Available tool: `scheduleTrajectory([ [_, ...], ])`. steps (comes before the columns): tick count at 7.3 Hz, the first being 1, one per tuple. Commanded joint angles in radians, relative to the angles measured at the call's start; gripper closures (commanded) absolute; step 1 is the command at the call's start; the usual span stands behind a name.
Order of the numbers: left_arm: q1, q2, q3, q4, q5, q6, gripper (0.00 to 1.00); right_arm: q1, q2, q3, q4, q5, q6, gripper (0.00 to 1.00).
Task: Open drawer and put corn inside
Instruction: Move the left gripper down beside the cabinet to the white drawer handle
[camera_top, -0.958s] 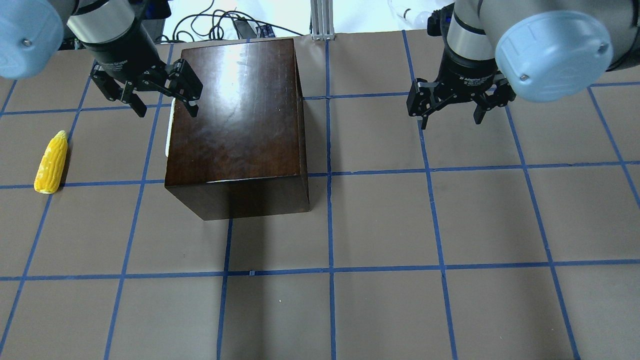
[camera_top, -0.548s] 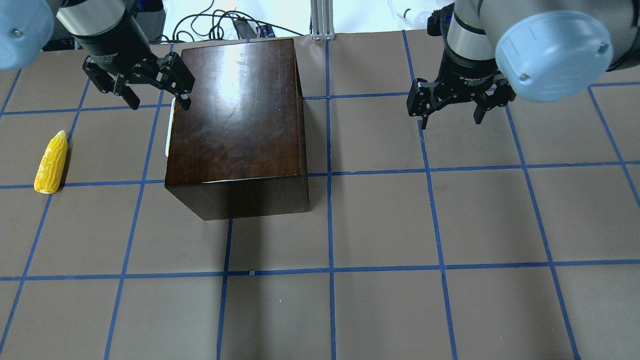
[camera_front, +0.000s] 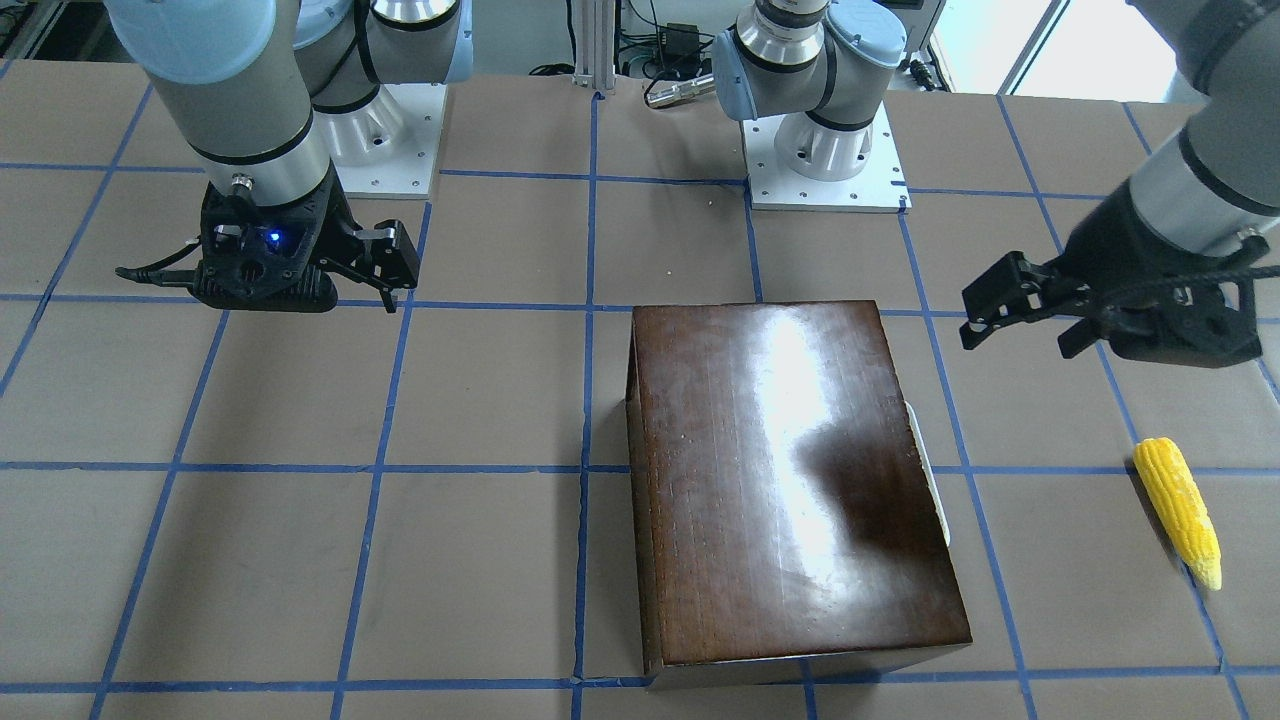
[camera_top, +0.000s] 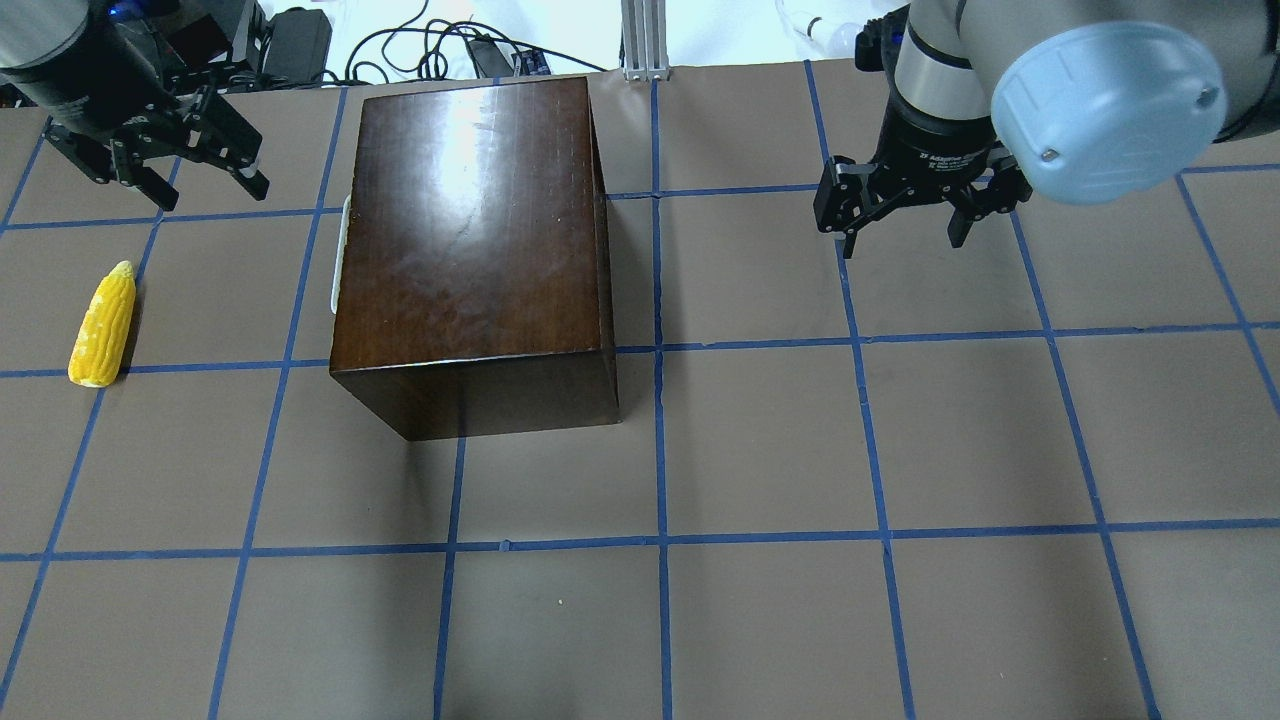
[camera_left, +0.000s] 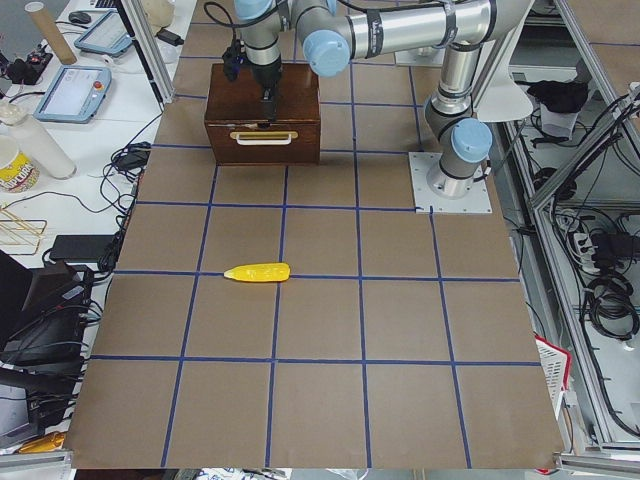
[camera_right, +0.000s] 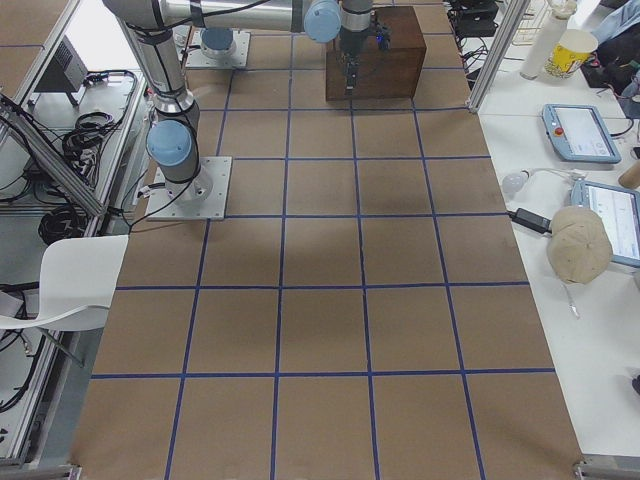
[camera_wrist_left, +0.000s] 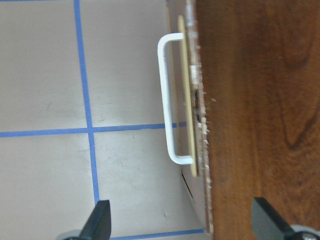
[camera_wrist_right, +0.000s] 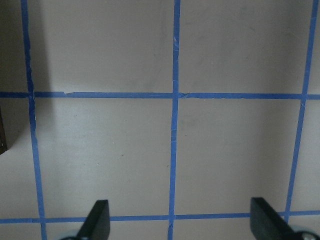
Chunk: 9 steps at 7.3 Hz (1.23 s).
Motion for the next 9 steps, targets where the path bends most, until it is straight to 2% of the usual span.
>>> scheduleTrajectory([
  [1,0.064,-0.071,-0.002,0.035,-0.075,0.053,0.00,0.000,0.000,0.000,-0.001,0.000,0.000,0.00],
  [3,0.064,-0.129,-0.011,0.071,-0.089,0.072,0.00,0.000,0.001,0.000,0.001,0.000,0.000,0.00],
  [4,0.064,-0.155,-0.012,0.072,-0.150,0.075,0.00,0.000,0.000,0.000,0.001,0.001,0.000,0.00],
  [5,0.059,-0.172,-0.015,0.072,-0.169,0.075,0.00,0.000,0.000,0.000,0.001,0.001,0.000,0.00],
  [9,0.053,-0.231,-0.046,0.079,-0.206,0.096,0.00,0.000,0.000,0.000,-0.001,0.001,0.000,0.00],
])
